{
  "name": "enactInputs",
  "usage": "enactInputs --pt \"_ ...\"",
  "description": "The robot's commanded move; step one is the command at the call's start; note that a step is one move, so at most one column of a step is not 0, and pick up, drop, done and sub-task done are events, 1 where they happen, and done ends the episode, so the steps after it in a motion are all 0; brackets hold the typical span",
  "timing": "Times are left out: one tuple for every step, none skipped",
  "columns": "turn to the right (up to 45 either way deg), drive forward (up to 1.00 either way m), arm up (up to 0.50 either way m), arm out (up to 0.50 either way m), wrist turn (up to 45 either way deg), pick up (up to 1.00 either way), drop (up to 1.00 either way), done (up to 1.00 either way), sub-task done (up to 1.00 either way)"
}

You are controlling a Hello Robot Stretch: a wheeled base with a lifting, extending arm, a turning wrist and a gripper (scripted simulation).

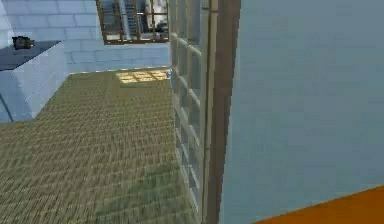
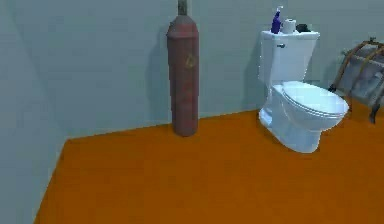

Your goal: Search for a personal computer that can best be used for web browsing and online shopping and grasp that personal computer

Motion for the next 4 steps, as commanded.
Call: enactInputs --pt "-39.0 0.0 0.0 0.0 0.0 0.0 0.0 0.0 0.0" --pt "0.0 0.6 0.0 0.0 0.0 0.0 0.0 0.0 0.0" --pt "0.0 0.85 0.0 0.0 0.0 0.0 0.0 0.0 0.0" --pt "18.0 0.0 0.0 0.0 0.0 0.0 0.0 0.0 0.0"
